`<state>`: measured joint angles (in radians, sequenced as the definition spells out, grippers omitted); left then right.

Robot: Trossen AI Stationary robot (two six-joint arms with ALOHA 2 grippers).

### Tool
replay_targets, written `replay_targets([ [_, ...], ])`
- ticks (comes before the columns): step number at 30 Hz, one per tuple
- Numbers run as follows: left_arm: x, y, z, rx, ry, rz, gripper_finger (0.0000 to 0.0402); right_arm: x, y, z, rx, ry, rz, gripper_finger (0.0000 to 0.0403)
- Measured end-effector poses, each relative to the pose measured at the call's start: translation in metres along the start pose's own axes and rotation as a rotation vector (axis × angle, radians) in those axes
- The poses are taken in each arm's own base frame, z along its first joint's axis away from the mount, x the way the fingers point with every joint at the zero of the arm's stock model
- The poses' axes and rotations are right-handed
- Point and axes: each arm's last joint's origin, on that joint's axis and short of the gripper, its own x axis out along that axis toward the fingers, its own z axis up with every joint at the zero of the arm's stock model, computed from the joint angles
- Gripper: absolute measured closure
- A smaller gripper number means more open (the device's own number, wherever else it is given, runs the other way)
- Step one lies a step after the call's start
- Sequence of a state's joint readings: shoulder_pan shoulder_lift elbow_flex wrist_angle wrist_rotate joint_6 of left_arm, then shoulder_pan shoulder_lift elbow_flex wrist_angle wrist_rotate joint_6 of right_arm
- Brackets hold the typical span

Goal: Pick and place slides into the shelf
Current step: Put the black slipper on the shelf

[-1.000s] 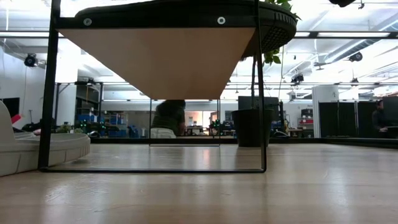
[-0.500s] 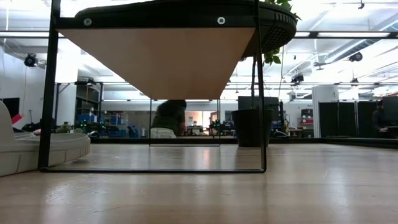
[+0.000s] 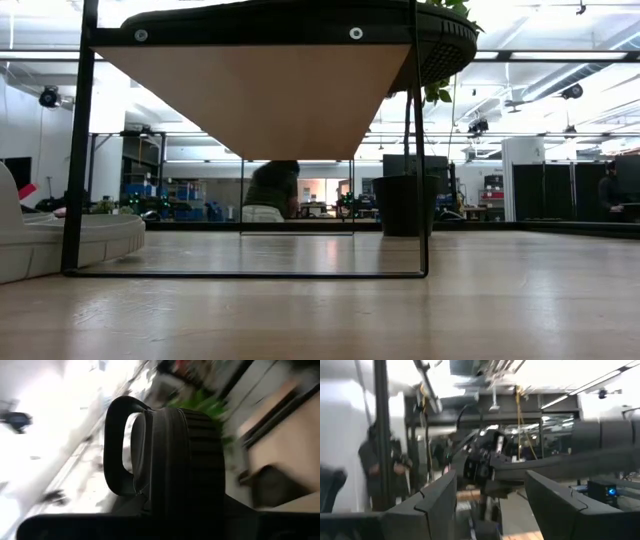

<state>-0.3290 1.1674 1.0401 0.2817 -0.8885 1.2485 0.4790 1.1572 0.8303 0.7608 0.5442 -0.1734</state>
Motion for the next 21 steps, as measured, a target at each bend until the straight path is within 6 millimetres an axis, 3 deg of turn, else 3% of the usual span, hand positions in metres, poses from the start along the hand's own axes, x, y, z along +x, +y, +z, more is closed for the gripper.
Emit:
replay_targets([
  [4, -0.011, 0.002, -0.006, -0.151, -0.126, -0.153, 0.0354, -0.015, 0.009, 0.003, -0.170, 0.086, 0.106, 0.0179],
  [11, -0.025, 0.004, -0.006, -0.308, -0.314, -0.334, 0.0354, -0.039, 0.035, 0.016, -0.346, 0.047, 0.239, 0.0179],
  [16, -0.035, 0.003, -0.004, -0.383, -0.400, -0.455, 0.0354, -0.053, 0.055, 0.026, -0.460, 0.057, 0.223, 0.0179],
  [21, -0.041, 0.000, -0.001, -0.426, -0.492, -0.569, 0.0354, -0.057, 0.071, 0.020, -0.594, 0.107, 0.196, 0.0179],
])
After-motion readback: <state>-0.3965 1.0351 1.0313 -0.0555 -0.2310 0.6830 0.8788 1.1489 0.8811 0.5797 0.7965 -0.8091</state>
